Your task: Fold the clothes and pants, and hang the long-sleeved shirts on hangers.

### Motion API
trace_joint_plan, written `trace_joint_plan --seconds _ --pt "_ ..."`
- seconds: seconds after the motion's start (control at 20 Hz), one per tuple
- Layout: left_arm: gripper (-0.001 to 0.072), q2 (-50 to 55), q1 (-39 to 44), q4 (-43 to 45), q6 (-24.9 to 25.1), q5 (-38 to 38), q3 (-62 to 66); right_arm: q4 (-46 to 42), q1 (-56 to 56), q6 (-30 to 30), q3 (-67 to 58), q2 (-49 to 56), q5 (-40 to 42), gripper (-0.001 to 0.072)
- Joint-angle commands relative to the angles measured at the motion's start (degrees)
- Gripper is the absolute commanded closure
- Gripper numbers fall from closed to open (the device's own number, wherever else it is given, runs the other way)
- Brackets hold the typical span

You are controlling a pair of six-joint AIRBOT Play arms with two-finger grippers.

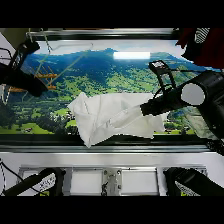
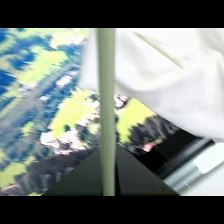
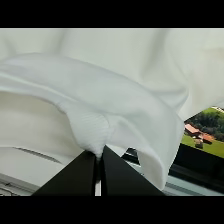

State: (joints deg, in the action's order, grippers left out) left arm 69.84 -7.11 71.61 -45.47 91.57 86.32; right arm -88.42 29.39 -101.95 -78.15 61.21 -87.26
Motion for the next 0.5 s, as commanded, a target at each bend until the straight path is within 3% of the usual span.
trace_joint_plan --seconds 0.0,0.25,0.45 --pt "0.0696 -6.5 0.1 -2.8 6.9 3.8 -9.8 0.0 0.0 0.0 0.0 0.0 0.0 0.0693" --pt "0.0695 -17.8 0.1 -8.5 17.1 6.8 -23.3 0.0 0.0 0.0 0.0 0.0 0.0 0.0693" --pt "0.0695 -23.3 0.1 -10.7 18.5 7.5 -32.1 0.0 0.0 0.0 0.0 0.0 0.0 0.0693"
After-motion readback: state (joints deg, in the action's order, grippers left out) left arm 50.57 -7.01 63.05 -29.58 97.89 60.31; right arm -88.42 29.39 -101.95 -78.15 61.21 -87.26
